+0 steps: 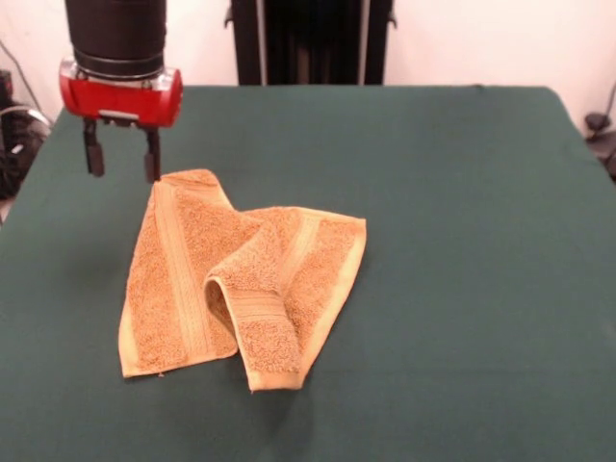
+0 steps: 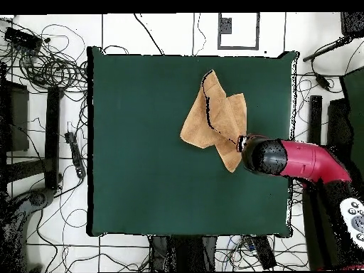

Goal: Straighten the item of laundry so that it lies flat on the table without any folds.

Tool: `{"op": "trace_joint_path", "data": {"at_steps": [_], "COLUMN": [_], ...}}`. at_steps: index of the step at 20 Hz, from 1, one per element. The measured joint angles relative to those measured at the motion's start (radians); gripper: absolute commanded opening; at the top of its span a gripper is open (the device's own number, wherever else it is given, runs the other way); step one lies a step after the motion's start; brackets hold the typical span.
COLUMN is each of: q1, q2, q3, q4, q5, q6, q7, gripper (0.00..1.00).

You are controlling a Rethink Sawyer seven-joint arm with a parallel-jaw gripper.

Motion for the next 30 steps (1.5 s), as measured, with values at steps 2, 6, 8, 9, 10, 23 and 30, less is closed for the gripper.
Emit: {"op": "trace_joint_path", "data": {"at_steps": [2,6,8,9,10,23,30], "q1": [0.002,0.006,0.008,0.009,0.01,0.026,0.039], "q2": [-0.008,-0.034,-0.049,-0.056,-0.064,-0.089,-0.087], "q3": [0.0,0.0,0.0,0.0,0.0,0.0,0.0], "q4": [0.016,0.043,0.055,0.061,0.067,0.085,0.086], "q5": [-0.001,-0.002,-0.002,-0.002,-0.002,-0.002,-0.002], "q6": [0.0,0.0,0.0,0.0,0.0,0.0,0.0], "q7": [0.0,0.0,0.0,0.0,0.0,0.0,0.0], "gripper": [1.0,1.0,1.0,1.0,1.0,1.0,1.0]}}
